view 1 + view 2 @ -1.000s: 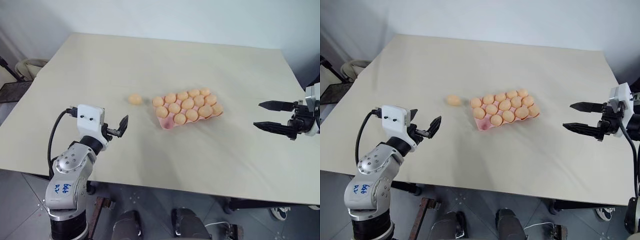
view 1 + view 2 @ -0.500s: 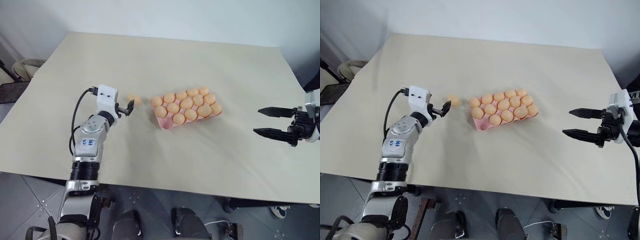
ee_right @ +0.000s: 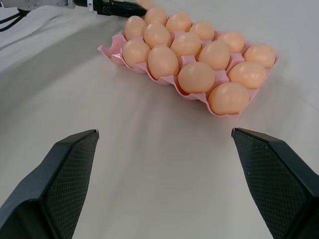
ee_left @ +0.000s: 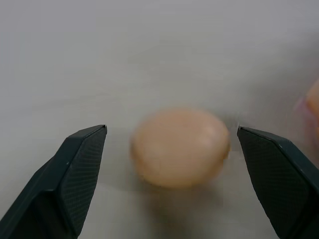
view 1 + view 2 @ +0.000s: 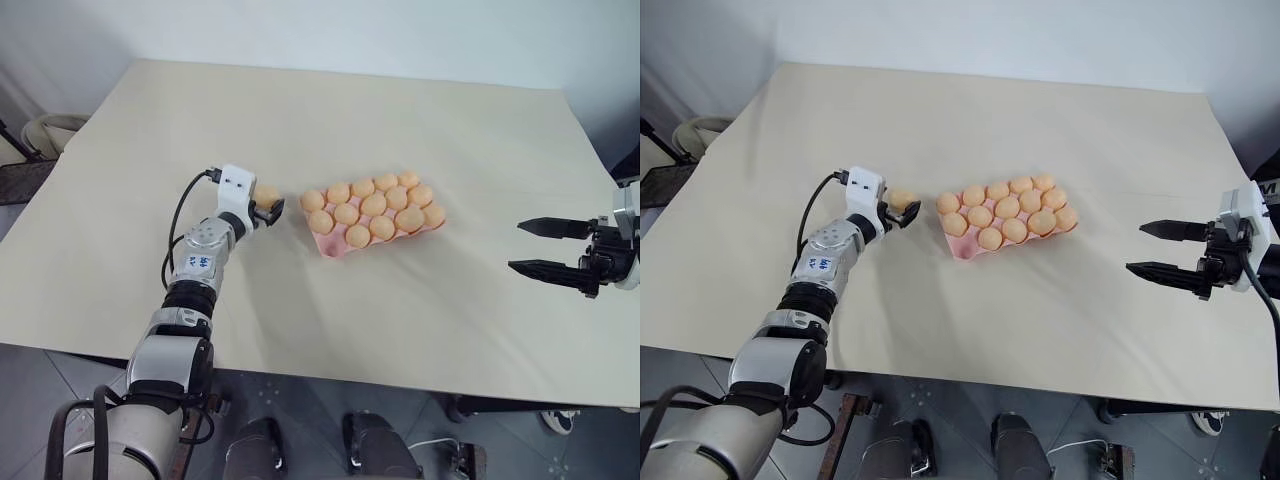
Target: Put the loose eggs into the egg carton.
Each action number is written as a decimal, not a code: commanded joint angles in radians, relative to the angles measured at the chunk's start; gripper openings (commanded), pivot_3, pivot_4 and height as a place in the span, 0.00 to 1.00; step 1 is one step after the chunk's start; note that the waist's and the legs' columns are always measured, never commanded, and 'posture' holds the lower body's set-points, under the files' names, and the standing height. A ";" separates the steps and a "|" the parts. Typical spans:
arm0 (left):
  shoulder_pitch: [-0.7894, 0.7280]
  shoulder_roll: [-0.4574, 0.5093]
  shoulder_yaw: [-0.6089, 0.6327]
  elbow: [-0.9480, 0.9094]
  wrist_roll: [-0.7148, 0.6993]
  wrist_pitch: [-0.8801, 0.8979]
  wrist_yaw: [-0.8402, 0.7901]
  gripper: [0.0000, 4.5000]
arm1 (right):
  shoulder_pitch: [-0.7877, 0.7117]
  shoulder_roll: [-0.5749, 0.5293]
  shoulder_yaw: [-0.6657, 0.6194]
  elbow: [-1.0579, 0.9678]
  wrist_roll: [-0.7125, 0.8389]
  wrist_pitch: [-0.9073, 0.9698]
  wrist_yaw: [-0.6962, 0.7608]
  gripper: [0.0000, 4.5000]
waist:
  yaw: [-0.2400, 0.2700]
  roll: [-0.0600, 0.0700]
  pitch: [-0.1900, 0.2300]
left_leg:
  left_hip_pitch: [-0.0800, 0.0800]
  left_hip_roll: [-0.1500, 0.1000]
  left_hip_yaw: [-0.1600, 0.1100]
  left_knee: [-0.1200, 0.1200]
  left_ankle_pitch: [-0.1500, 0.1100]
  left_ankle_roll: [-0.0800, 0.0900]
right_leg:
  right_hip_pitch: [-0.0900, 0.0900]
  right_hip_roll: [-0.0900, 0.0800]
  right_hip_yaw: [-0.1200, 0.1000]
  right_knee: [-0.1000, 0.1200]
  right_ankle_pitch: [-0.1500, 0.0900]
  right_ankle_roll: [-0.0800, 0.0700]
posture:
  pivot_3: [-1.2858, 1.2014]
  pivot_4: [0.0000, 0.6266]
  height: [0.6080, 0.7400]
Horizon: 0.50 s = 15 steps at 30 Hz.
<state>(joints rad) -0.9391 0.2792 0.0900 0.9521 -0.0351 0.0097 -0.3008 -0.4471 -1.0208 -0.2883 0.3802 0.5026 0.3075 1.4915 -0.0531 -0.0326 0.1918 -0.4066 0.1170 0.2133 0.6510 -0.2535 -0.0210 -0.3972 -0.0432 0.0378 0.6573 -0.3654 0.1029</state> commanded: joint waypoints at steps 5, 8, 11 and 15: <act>-0.061 -0.004 -0.011 0.066 0.013 -0.071 -0.027 0.99 | 0.020 -0.032 -0.056 -0.053 0.027 0.013 -0.012 1.00 | 0.000 0.000 0.000 | 0.000 0.000 0.001 0.002 0.000 0.000 | 0.000 0.000 0.002 0.000 0.000 0.000 | 0.52 0.24 1.00; -0.085 -0.005 -0.010 0.106 0.015 -0.104 -0.026 0.99 | 0.021 -0.029 -0.057 -0.060 0.027 0.018 -0.017 1.00 | 0.000 0.000 0.000 | 0.000 0.000 0.001 0.003 0.000 0.001 | 0.001 -0.001 0.002 0.000 0.000 0.000 | 0.52 0.24 1.00; -0.108 -0.002 -0.009 0.152 0.014 -0.115 -0.026 0.99 | 0.022 -0.028 -0.060 -0.064 0.025 0.021 -0.021 1.00 | -0.001 0.000 0.000 | 0.000 0.000 0.001 0.004 0.000 0.001 | 0.000 0.000 0.003 0.001 0.000 0.000 | 0.52 0.24 1.00; -0.130 -0.004 -0.008 0.202 0.015 -0.136 -0.031 0.99 | 0.026 -0.030 -0.063 -0.071 0.026 0.026 -0.026 1.00 | -0.001 0.000 0.000 | 0.000 0.000 0.001 0.003 0.000 0.001 | 0.000 0.000 0.002 0.001 0.000 0.000 | 0.52 0.24 1.00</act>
<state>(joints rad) -1.0405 0.2750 0.0785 1.1519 -0.0274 -0.1022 -0.3300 -0.4226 -1.0213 -0.3160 0.3397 0.5099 0.3315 1.4689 -0.0541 -0.0327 0.1918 -0.4066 0.1168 0.2147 0.6540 -0.2535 -0.0203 -0.3971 -0.0435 0.0401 0.6583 -0.3654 0.1028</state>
